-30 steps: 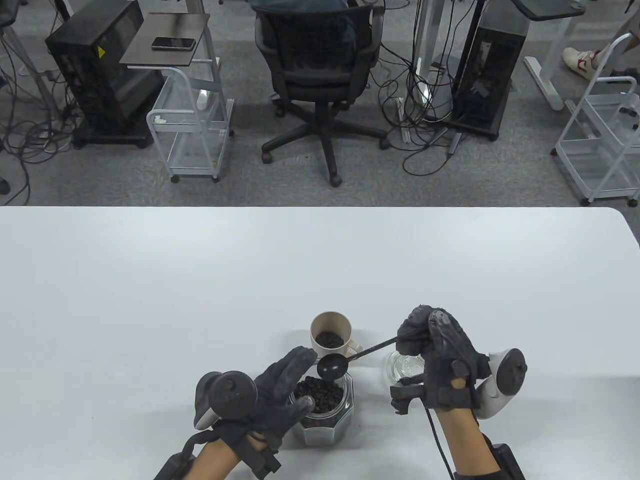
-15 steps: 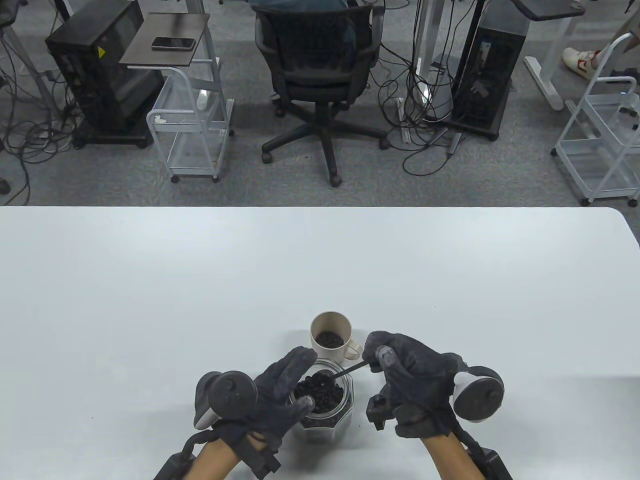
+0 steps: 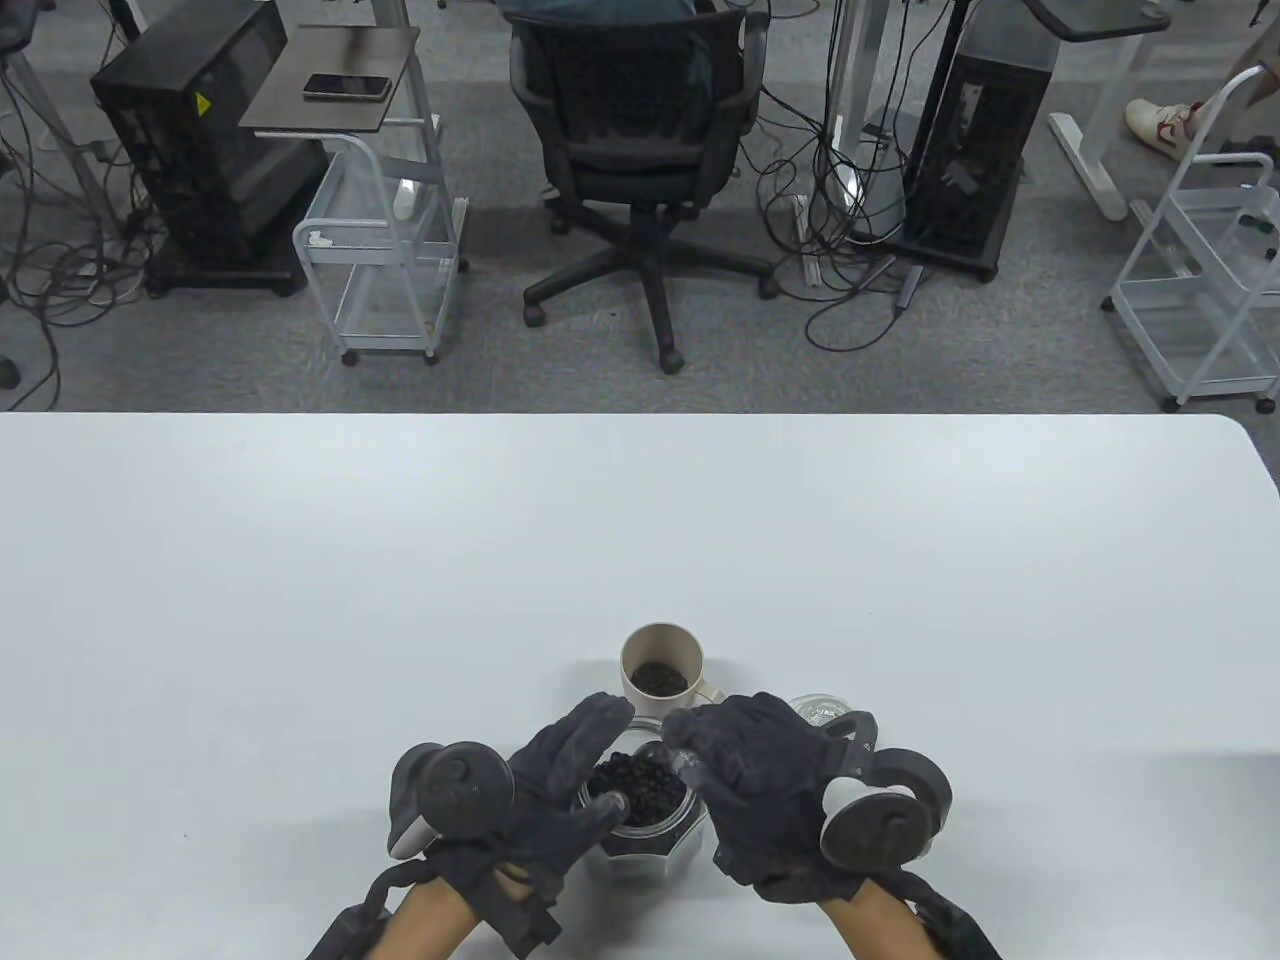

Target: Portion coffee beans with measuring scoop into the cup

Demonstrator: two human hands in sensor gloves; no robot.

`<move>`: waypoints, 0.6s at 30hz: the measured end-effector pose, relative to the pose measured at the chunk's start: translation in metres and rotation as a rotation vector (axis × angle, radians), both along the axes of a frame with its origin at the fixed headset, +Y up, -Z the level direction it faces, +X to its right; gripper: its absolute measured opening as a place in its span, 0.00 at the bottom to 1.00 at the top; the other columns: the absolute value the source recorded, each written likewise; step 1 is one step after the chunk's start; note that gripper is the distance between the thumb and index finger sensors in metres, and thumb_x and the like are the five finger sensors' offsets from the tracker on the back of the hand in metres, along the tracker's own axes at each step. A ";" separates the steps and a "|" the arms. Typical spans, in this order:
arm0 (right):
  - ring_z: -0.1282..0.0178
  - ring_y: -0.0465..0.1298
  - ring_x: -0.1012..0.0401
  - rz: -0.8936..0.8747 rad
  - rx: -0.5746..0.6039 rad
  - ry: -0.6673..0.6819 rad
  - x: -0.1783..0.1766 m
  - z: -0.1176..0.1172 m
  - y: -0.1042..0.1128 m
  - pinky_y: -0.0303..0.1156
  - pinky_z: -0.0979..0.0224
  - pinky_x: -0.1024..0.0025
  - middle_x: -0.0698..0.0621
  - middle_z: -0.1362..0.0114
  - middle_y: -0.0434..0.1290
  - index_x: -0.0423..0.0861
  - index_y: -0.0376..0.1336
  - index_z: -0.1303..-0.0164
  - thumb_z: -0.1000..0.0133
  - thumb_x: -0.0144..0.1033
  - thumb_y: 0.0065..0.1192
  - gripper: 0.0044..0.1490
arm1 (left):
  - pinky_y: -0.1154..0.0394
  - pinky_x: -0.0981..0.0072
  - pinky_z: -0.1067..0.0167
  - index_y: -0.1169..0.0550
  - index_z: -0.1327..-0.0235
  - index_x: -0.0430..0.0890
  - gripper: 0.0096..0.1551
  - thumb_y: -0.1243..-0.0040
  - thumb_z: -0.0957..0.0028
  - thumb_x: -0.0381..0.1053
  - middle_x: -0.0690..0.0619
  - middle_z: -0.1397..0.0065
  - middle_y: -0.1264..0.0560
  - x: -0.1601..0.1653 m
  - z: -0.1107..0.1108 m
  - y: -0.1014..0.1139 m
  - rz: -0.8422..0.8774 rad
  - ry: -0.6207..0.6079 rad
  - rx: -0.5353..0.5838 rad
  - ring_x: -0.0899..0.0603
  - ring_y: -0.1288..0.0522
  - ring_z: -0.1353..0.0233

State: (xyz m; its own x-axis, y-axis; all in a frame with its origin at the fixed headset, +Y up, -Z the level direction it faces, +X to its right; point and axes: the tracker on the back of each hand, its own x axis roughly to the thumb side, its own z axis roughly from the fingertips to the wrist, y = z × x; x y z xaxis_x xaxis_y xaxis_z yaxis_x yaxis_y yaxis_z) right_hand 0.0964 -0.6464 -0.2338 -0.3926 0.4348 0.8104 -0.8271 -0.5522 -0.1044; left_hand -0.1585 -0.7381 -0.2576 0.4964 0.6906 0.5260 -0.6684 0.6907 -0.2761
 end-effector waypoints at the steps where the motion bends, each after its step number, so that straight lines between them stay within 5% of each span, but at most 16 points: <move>1: 0.65 0.85 0.44 0.008 -0.004 -0.003 -0.001 -0.001 -0.001 0.77 0.56 0.49 0.35 0.52 0.80 0.40 0.73 0.48 0.45 0.41 0.63 0.24 | 0.37 0.29 0.33 0.44 0.19 0.52 0.53 0.55 0.54 0.79 0.41 0.15 0.42 0.000 0.000 0.000 0.000 0.001 0.001 0.25 0.33 0.22; 18: 0.67 0.84 0.43 0.048 -0.314 -0.037 -0.003 -0.019 -0.019 0.76 0.54 0.45 0.34 0.54 0.82 0.39 0.76 0.49 0.45 0.42 0.67 0.24 | 0.37 0.28 0.33 0.45 0.19 0.52 0.54 0.55 0.54 0.79 0.42 0.15 0.43 0.000 0.000 0.000 -0.009 0.001 -0.020 0.26 0.33 0.22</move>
State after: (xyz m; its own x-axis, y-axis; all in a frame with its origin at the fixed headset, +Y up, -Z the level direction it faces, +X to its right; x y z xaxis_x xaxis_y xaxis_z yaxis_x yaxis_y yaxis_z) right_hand 0.0933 -0.6653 -0.2525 -0.4452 0.6421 0.6241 -0.7982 -0.6005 0.0484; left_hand -0.1588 -0.7380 -0.2576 0.5033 0.6967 0.5112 -0.6626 0.6909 -0.2891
